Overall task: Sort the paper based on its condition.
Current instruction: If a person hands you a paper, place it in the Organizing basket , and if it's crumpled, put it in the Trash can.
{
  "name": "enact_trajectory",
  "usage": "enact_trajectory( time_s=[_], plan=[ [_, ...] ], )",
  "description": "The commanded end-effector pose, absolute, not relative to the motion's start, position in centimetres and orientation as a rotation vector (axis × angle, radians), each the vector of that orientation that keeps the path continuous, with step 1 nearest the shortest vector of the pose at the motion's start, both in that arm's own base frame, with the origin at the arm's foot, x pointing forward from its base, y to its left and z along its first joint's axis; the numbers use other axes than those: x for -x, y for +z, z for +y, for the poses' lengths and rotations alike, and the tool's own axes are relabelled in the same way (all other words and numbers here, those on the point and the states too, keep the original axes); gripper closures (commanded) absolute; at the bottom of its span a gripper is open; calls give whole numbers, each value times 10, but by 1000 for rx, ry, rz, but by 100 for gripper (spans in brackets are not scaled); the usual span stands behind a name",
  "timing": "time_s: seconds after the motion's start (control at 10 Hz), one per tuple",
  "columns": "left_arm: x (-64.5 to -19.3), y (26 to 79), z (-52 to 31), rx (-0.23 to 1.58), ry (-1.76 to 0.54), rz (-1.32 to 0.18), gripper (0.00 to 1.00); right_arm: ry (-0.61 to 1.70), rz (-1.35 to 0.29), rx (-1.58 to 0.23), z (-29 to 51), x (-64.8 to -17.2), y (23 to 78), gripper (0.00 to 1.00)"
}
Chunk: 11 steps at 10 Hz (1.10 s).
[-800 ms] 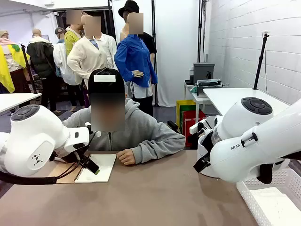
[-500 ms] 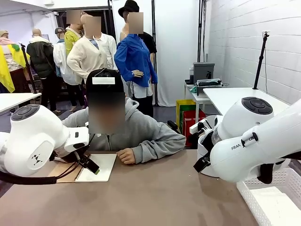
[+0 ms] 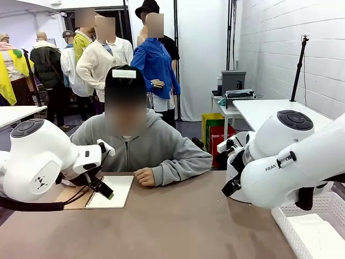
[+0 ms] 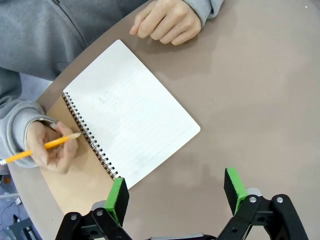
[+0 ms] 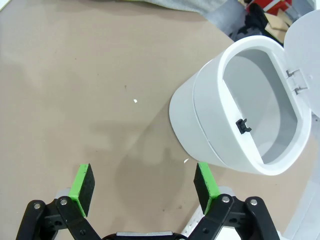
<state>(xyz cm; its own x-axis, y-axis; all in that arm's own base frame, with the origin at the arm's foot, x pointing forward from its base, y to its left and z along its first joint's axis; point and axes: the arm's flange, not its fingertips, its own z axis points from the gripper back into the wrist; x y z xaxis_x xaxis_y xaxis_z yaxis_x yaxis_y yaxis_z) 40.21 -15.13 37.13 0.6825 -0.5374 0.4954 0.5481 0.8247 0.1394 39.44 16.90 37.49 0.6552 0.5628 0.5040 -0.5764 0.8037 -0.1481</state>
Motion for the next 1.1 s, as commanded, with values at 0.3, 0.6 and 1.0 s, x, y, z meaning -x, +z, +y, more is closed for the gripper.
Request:
enact_trajectory(
  time_s=[0.3,0.6,1.0],
  plan=[
    [-402,371,-151,21,-607,-549,0,645,-563,-26,169,-394,375,0],
    [-402,371,-151,21,-607,-549,0,645,-563,-26,169,-394,375,0],
    [-408,376,-151,-12,-543,-504,0,643,-552,-36,181,-391,382,0]
  ],
)
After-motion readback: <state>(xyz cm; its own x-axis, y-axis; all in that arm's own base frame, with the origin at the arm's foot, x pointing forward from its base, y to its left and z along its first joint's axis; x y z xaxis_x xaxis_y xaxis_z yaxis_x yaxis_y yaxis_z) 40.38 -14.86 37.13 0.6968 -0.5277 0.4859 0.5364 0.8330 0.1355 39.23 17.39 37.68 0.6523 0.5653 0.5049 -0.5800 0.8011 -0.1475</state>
